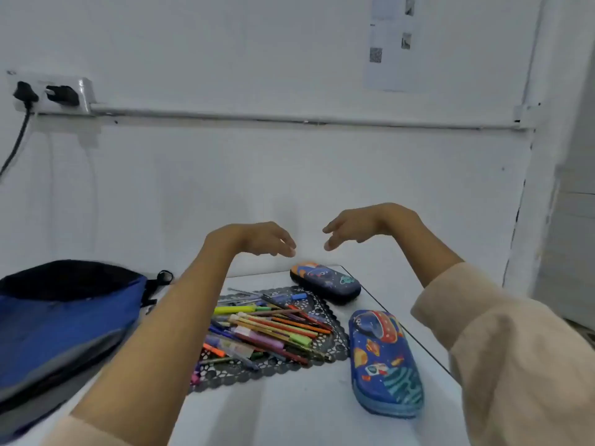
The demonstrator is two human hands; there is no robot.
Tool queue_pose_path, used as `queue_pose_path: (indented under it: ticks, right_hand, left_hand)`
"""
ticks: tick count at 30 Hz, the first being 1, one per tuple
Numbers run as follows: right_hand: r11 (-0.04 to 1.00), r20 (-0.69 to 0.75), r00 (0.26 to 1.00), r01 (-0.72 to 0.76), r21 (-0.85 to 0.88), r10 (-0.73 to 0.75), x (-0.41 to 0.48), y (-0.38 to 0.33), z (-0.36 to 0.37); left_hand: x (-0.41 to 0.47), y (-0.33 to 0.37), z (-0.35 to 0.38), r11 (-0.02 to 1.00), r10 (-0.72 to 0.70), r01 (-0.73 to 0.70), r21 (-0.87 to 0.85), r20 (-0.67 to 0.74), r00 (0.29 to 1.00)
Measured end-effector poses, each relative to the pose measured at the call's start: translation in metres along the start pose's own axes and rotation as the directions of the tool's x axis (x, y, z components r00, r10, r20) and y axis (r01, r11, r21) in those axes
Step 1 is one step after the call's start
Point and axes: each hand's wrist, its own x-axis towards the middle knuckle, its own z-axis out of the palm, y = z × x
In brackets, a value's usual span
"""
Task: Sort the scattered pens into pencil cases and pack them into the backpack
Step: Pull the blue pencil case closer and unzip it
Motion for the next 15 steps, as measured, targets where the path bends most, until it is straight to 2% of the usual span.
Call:
queue_pose_path:
  ticks: [6,10,12,15]
  right_hand:
    - [0.988,0.078,0.987,-0.145,0.046,0.141,-0.017,0.053,0.058]
    - [0.975,0.1,0.971,-0.222,0.017,0.219,-0.018,0.085,0.096]
    - [0.966,0.096,0.961,-0.26,-0.004,0.259,-0.016,0.099,0.114]
    - [0.942,0.04,0.949,-0.315,0.116,0.312,-0.003,0.125,0.143]
  left_hand:
    - [0.012,0.009,0.082,0.999,0.013,-0.01,-0.049,0.055,0.998]
    - [0.018,0.011,0.139,0.966,-0.046,0.066,-0.251,0.084,0.995]
    - [0.021,0.014,0.163,0.968,-0.037,0.049,-0.247,0.056,0.998]
    - [0.02,0.023,0.195,0.94,-0.071,0.083,-0.332,0.047,0.996]
